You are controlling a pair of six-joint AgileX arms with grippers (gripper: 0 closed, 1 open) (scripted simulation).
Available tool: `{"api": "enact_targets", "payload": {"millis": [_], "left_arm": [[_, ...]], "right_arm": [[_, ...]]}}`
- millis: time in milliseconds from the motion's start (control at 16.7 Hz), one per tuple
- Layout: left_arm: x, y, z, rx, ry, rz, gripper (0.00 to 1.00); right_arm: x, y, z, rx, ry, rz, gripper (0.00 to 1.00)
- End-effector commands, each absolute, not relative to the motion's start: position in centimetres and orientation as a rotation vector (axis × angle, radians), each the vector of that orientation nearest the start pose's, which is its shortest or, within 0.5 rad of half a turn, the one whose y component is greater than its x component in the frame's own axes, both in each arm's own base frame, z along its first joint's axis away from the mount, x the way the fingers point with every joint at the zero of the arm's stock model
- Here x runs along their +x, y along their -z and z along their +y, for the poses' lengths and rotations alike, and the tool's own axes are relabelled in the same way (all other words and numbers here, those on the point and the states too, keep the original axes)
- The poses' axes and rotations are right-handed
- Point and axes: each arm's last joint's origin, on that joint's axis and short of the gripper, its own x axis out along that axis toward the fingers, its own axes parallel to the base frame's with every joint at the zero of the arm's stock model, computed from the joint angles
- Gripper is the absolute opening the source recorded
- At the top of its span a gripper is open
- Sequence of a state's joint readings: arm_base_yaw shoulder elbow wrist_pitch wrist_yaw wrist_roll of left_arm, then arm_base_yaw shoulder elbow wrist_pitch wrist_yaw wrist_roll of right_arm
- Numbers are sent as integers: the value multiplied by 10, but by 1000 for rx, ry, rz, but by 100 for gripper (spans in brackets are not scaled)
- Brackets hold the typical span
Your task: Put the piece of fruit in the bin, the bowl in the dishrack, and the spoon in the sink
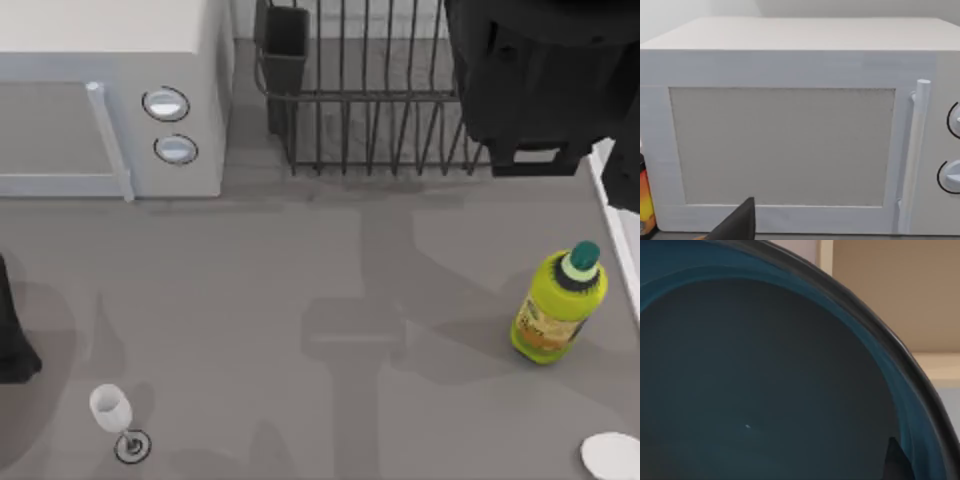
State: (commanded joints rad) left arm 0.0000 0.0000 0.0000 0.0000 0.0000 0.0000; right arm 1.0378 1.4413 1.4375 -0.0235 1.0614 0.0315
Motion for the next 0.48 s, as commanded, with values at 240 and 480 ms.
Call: {"api": "enact_targets", "payload": {"millis": [240, 480], "left_arm": [[106, -160, -1, 0, 0, 0, 100], [106, -160, -1, 0, 0, 0, 100]], "right_arm": [[199, -411, 268, -2, 14, 2, 0], [257, -361, 289, -9, 14, 9, 0]]}}
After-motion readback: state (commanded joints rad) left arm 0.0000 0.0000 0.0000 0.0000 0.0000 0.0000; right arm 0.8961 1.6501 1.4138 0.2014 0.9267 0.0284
